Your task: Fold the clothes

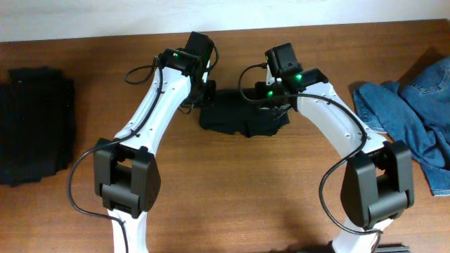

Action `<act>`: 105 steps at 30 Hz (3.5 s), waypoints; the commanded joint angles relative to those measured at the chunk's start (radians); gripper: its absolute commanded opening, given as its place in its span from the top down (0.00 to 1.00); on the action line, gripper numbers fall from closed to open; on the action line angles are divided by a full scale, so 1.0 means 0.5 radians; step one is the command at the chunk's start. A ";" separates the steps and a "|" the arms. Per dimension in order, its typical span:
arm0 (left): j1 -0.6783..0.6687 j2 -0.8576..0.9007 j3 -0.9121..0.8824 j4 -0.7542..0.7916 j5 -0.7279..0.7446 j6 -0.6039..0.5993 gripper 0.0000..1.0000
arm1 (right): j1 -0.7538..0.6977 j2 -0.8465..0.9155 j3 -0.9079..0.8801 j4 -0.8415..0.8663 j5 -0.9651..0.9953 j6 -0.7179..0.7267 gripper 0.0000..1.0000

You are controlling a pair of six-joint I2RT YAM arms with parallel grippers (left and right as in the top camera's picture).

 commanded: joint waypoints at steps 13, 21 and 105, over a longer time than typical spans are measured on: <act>0.005 0.002 0.035 -0.010 -0.022 0.032 0.81 | -0.151 -0.060 0.031 -0.178 0.059 -0.042 0.96; 0.005 0.002 0.035 -0.004 -0.023 0.032 0.81 | -0.150 -0.049 -0.054 -0.211 0.229 -0.003 0.96; -0.264 0.656 0.035 0.638 0.570 0.070 0.58 | -0.163 -0.272 -0.204 -0.471 0.956 0.043 0.96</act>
